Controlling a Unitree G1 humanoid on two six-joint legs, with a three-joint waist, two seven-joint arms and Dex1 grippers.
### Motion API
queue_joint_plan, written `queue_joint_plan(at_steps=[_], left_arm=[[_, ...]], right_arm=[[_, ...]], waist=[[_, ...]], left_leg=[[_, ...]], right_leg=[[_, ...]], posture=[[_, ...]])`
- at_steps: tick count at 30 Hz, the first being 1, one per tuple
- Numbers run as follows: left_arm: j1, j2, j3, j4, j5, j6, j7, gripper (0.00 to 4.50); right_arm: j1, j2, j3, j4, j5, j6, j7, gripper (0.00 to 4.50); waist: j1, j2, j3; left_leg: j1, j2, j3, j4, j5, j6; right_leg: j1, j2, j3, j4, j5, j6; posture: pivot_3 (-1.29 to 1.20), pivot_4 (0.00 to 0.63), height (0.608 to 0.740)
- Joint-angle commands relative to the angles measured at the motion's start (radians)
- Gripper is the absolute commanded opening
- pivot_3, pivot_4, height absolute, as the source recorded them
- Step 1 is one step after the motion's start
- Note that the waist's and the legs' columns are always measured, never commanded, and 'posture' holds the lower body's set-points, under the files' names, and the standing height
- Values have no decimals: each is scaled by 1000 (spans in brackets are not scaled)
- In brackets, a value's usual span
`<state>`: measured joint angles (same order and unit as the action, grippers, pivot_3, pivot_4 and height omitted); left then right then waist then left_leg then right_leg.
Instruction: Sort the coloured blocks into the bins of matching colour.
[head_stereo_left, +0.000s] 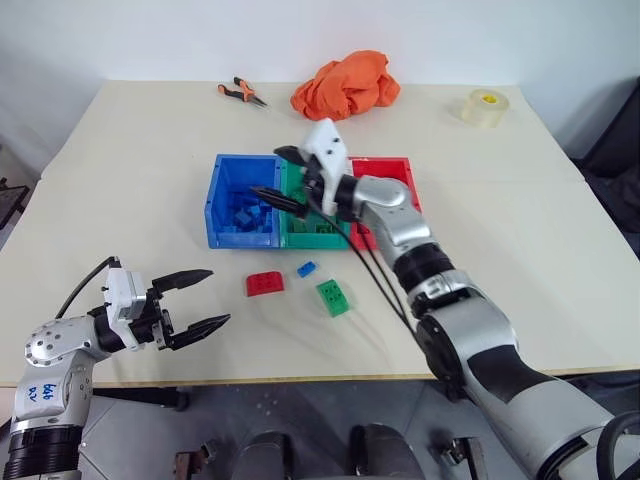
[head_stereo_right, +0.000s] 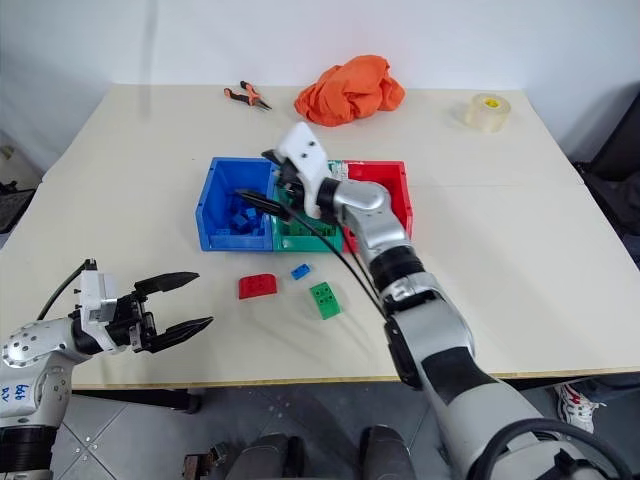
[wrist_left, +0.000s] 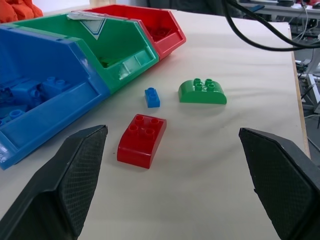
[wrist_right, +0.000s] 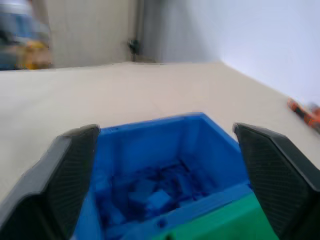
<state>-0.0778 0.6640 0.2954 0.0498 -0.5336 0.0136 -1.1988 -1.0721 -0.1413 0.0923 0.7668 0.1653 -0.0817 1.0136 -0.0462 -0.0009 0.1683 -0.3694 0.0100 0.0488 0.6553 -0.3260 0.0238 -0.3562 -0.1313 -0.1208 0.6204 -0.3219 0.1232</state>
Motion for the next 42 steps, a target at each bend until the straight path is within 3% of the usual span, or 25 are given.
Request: queue_joint_plan(at_steps=[1,11,17,23,32,42], left_arm=[[-17,1,2,5,-20,-6,-20,4500],[-61,20,-4,71,-11,-14,-68,4500],[-69,34,-2,96,-12,-15,-95,4500],[-89,38,-13,107,-9,-9,-109,4500],[-93,48,-21,71,-16,30,-111,4500],[-31,63,4,0,-36,76,-105,4500]], right_arm=[[149,-132,17,-274,57,95,166,4492],[528,-558,-77,-608,128,269,322,4492],[662,-691,-134,-669,135,290,319,4492],[699,-607,-95,-832,127,419,144,4492],[695,-348,16,-974,82,607,-179,4492],[734,-233,140,-1009,41,682,-312,4492]], waist=[[7,0,0],[20,2,1],[22,1,1],[19,1,1],[31,1,1],[31,0,0]], left_leg=[[0,0,0,0,0,0],[0,2,10,-2,0,0],[0,2,14,-1,0,0],[1,4,16,-2,0,0],[0,2,15,-1,0,0],[0,2,15,-2,0,0]], right_leg=[[0,0,1,0,0,0],[1,0,-7,-11,0,0],[1,0,-9,-14,0,0],[1,-1,-11,-16,0,0],[1,-1,-10,-14,0,0],[0,-1,-9,-14,0,0]], posture=[[0,150,740],[0,150,740],[0,150,740],[0,150,740],[0,150,740],[0,150,740]])
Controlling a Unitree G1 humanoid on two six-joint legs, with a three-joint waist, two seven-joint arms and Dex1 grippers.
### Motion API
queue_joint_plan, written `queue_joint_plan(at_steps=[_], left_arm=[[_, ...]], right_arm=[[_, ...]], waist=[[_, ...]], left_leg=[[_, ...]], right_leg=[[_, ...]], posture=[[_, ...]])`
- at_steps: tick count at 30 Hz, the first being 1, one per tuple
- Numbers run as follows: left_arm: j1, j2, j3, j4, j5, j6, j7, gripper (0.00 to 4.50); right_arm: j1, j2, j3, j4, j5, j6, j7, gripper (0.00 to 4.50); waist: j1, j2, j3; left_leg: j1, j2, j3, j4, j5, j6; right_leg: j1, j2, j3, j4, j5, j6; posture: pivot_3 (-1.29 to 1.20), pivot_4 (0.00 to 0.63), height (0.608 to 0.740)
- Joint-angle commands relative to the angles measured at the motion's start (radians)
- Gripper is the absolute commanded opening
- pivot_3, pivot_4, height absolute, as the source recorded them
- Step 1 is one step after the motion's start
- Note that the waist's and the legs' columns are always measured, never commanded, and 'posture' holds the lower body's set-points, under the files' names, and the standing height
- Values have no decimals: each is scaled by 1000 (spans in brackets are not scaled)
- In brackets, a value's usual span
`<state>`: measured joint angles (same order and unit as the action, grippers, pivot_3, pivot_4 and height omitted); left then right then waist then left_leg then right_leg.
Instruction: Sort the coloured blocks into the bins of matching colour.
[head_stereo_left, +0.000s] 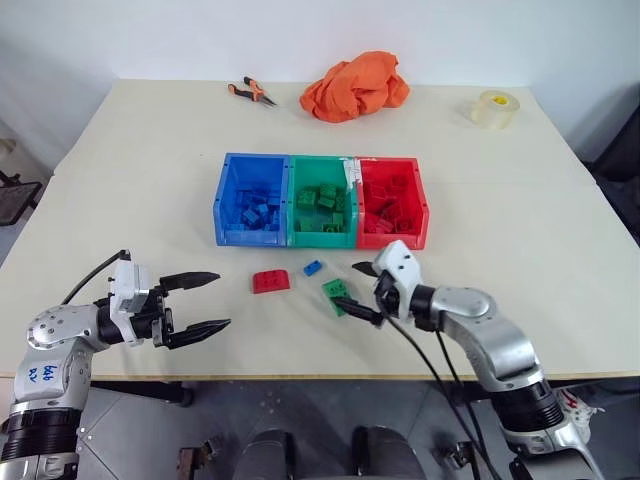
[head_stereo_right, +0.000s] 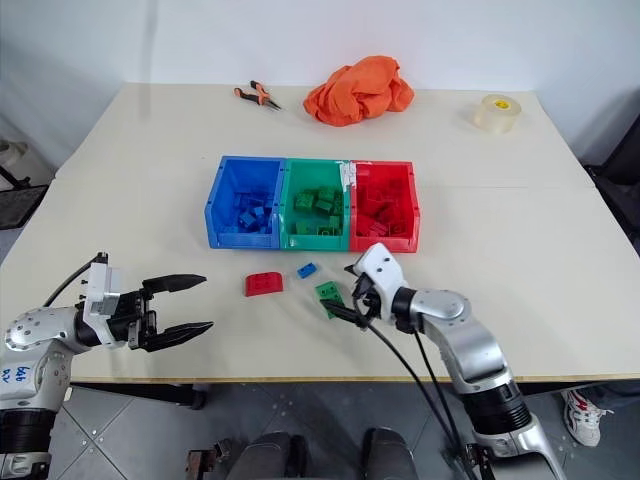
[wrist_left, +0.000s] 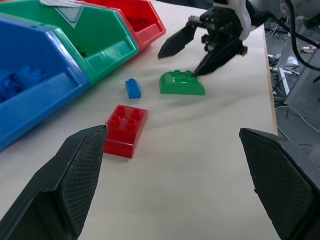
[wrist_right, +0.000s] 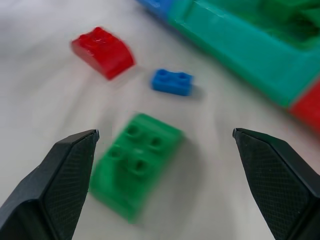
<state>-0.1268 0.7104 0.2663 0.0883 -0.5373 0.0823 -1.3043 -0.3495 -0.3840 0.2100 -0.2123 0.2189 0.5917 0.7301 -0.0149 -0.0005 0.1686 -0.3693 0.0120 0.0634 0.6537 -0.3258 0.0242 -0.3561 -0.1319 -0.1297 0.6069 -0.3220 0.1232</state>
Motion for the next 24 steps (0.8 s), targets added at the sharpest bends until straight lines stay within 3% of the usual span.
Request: queue_joint_plan(at_steps=[1,7,8,10,17,24], left_arm=[[20,16,33,-41,-32,9,2,4500],[31,8,30,-61,-32,15,18,4500],[31,5,28,-64,-31,16,22,4500],[31,1,27,-65,-31,15,27,4500],[24,-8,26,-49,-28,0,32,4500],[21,-26,24,-46,-23,-14,46,4500]], right_arm=[[11,12,25,-27,-13,10,-32,4492],[-10,16,76,11,-43,22,-42,4492],[-12,12,85,18,-58,19,-48,4315],[-17,4,92,35,-88,21,-70,3852],[-43,-30,14,0,-22,-19,0,1457],[-213,-29,-118,20,125,5,69,1451]], waist=[[0,0,0],[-3,0,0],[-5,0,0],[-10,0,0],[-10,-1,0],[-15,0,0]], left_leg=[[0,0,0,0,0,0],[0,0,0,0,0,0],[0,0,0,0,0,0],[0,0,0,0,0,0],[0,0,-1,0,0,0],[1,1,0,-1,0,0]], right_leg=[[0,0,0,0,0,0],[0,0,0,0,0,0],[0,0,0,0,0,0],[0,0,0,0,0,0],[0,0,0,1,0,0],[0,0,0,1,0,0]], posture=[[0,150,740],[0,150,740],[0,150,740],[0,150,740],[0,150,740],[0,150,740]])
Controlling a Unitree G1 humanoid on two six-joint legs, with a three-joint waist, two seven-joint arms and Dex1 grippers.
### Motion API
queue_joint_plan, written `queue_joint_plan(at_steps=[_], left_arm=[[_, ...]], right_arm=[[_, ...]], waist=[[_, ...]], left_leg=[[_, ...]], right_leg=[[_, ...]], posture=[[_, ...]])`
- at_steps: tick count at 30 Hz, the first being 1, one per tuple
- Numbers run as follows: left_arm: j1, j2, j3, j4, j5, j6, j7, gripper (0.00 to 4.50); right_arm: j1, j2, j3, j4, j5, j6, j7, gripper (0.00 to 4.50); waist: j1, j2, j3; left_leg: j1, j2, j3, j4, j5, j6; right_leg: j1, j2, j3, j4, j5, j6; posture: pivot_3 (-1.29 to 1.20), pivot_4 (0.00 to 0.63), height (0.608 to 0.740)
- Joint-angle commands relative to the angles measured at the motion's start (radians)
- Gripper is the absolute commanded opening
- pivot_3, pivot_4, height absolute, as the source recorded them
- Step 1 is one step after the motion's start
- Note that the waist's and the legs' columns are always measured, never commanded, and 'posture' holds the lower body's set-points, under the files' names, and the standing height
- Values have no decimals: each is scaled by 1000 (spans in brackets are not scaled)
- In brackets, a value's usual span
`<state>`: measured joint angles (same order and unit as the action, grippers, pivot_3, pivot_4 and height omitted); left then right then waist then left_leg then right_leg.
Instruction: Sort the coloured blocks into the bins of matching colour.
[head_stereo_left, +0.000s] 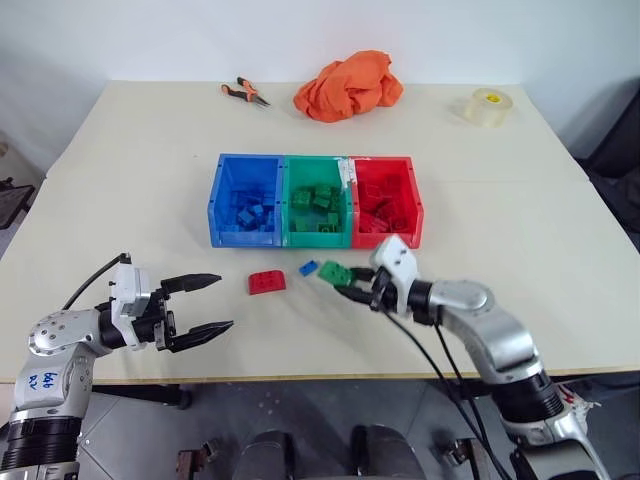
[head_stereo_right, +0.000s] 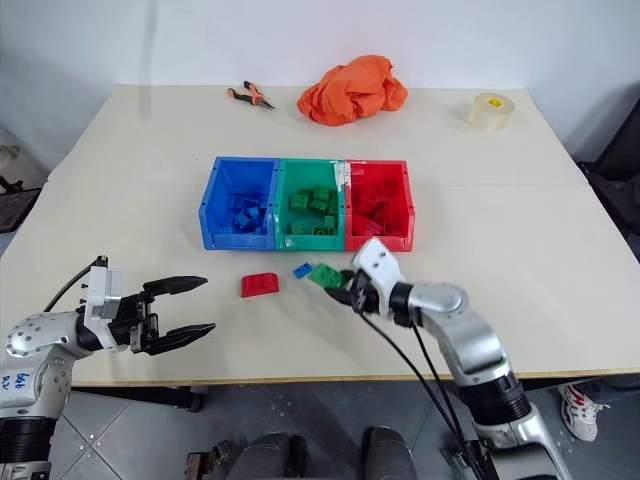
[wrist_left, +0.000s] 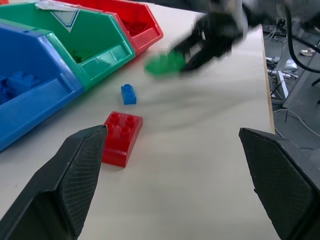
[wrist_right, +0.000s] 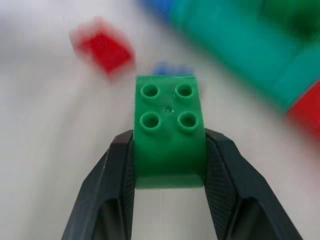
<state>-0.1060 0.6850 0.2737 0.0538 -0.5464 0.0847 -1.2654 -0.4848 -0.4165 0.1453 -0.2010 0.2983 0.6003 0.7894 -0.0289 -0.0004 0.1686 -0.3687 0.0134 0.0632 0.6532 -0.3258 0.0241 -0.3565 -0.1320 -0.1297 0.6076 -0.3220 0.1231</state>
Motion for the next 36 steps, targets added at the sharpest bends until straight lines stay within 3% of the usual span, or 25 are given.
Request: queue_joint_plan(at_steps=[1,3,8,11,14,22,27,36], left_arm=[[1,-3,18,-12,-14,-19,10,4500],[2,-6,20,-13,-14,-22,14,4500],[8,-18,15,-21,-11,-30,31,4500],[16,-25,15,-32,-10,-36,45,4500],[26,-25,22,-40,-14,-40,51,4500],[38,-20,25,-30,-19,-50,47,4500],[-6,-18,8,17,-10,-57,28,4500],[-47,-7,-6,66,2,-69,-6,4500]], right_arm=[[-127,16,-61,57,42,-20,4,1451],[-194,33,-66,134,31,-51,-1,1451],[-431,101,-31,565,-78,-277,6,1451],[-535,139,-24,781,-137,-418,-11,2426],[-568,151,-35,854,-156,-488,-11,3445],[-382,46,-45,564,-92,-416,149,3445],[-148,-128,-60,268,5,-280,307,3445],[103,-373,-132,151,13,-200,354,3445]], waist=[[-1,0,0],[-1,0,0],[-3,0,0],[-3,0,0],[-3,0,0],[2,0,0],[5,0,0],[2,0,0]], left_leg=[[0,0,0,0,0,0],[0,0,0,0,0,0],[0,-2,1,0,0,0],[0,-2,-1,0,0,0],[0,-2,-1,0,0,0],[-1,-2,-4,1,0,0],[-1,-2,-4,1,0,0],[0,-1,1,0,0,1]], right_leg=[[0,0,0,0,0,0],[-1,0,0,1,0,0],[-2,1,0,3,0,0],[-2,1,0,5,0,0],[-2,1,-1,5,0,0],[0,0,0,4,0,0],[0,0,1,3,0,0],[1,0,-2,-2,0,0]], posture=[[0,150,740],[0,150,740],[0,150,740],[0,150,740],[0,150,740],[0,150,740],[0,150,740],[0,150,740]])
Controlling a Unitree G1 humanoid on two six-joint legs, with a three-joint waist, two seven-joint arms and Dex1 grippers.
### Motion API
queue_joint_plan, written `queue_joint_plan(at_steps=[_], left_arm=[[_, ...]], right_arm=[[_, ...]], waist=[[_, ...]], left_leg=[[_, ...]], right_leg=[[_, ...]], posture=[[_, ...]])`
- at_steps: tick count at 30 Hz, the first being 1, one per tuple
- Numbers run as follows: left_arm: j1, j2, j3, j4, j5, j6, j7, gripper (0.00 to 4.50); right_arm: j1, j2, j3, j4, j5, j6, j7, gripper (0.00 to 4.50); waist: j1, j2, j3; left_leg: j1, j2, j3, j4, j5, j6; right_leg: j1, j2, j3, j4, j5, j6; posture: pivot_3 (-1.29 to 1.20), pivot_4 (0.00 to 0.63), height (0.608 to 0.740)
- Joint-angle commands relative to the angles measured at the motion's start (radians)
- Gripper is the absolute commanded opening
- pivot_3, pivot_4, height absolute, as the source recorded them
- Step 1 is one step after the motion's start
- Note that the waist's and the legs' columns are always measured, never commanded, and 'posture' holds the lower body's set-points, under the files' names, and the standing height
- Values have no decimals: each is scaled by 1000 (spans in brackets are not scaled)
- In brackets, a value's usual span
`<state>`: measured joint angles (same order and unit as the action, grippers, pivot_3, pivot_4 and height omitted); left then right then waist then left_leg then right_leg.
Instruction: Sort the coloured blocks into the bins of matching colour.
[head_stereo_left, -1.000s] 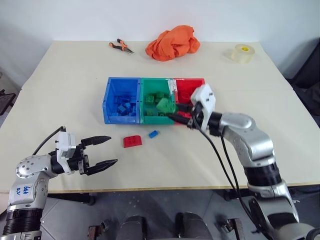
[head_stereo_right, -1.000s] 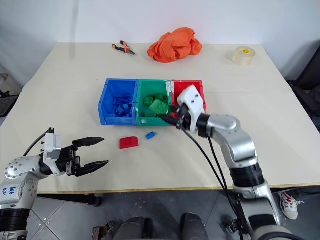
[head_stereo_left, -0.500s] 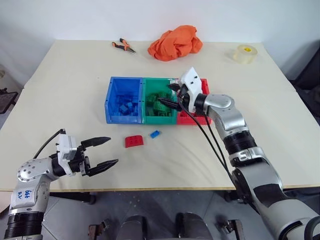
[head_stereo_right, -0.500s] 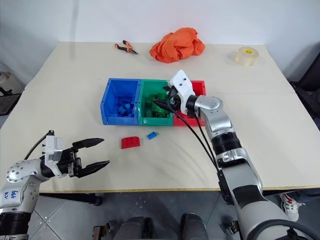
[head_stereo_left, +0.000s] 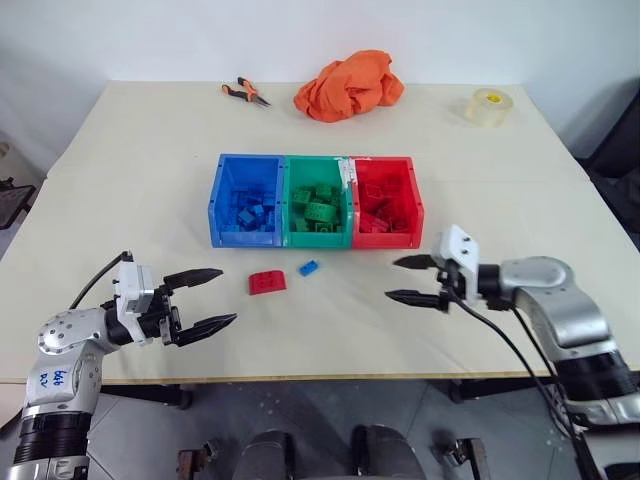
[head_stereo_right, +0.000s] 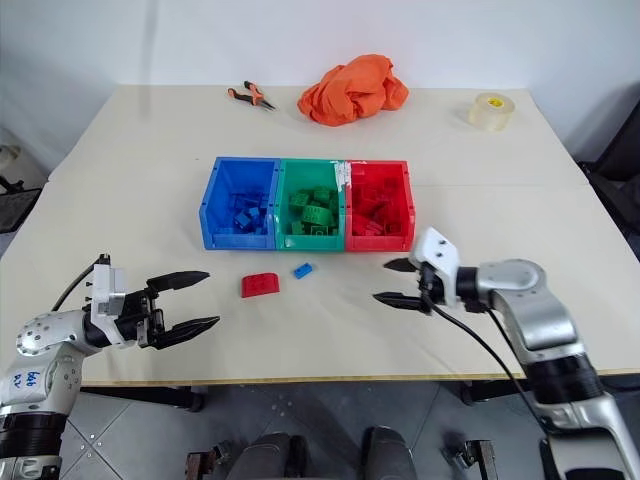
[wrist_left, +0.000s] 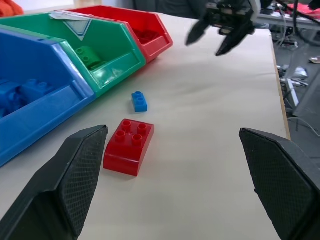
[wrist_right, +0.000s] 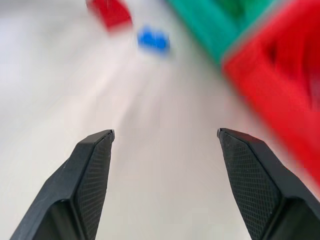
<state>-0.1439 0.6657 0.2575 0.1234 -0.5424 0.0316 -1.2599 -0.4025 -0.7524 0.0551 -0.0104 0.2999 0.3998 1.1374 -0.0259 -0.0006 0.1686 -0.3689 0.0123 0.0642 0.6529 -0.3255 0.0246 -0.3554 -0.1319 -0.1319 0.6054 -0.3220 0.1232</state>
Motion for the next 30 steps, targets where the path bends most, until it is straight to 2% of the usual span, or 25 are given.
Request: queue_joint_plan(at_steps=[1,6,14,20,24,30], left_arm=[[-12,13,9,-2,-1,-17,-13,4500],[-18,14,9,1,-2,-16,-19,4500],[19,22,30,-48,-11,-3,2,4500],[76,25,59,-113,-26,13,39,4500],[128,19,81,-162,-33,24,63,4500],[167,15,100,-213,-44,37,91,4500]], right_arm=[[36,-50,-47,-35,4,-13,5,3445],[32,-34,-41,-44,13,-15,-14,3445],[-77,115,78,-17,-19,-37,-42,3445],[-135,187,140,44,-54,-72,-39,3445],[-221,286,213,200,-120,-175,-40,3445],[-350,400,239,454,-189,-321,-49,3445]], waist=[[-1,0,0],[1,0,0],[0,0,0],[4,0,0],[-2,0,0],[-6,0,0]], left_leg=[[0,0,0,0,0,0],[0,0,1,0,0,0],[0,0,0,1,0,0],[-1,0,-1,2,0,0],[0,0,-1,2,0,0],[0,0,-1,1,0,0]], right_leg=[[0,0,0,-1,0,0],[0,0,0,-1,0,0],[0,0,0,0,0,0],[0,0,0,1,0,0],[0,0,1,1,0,0],[-1,0,1,3,0,0]], posture=[[0,150,740],[0,150,740],[0,150,740],[0,150,740],[0,150,740],[0,150,740]])
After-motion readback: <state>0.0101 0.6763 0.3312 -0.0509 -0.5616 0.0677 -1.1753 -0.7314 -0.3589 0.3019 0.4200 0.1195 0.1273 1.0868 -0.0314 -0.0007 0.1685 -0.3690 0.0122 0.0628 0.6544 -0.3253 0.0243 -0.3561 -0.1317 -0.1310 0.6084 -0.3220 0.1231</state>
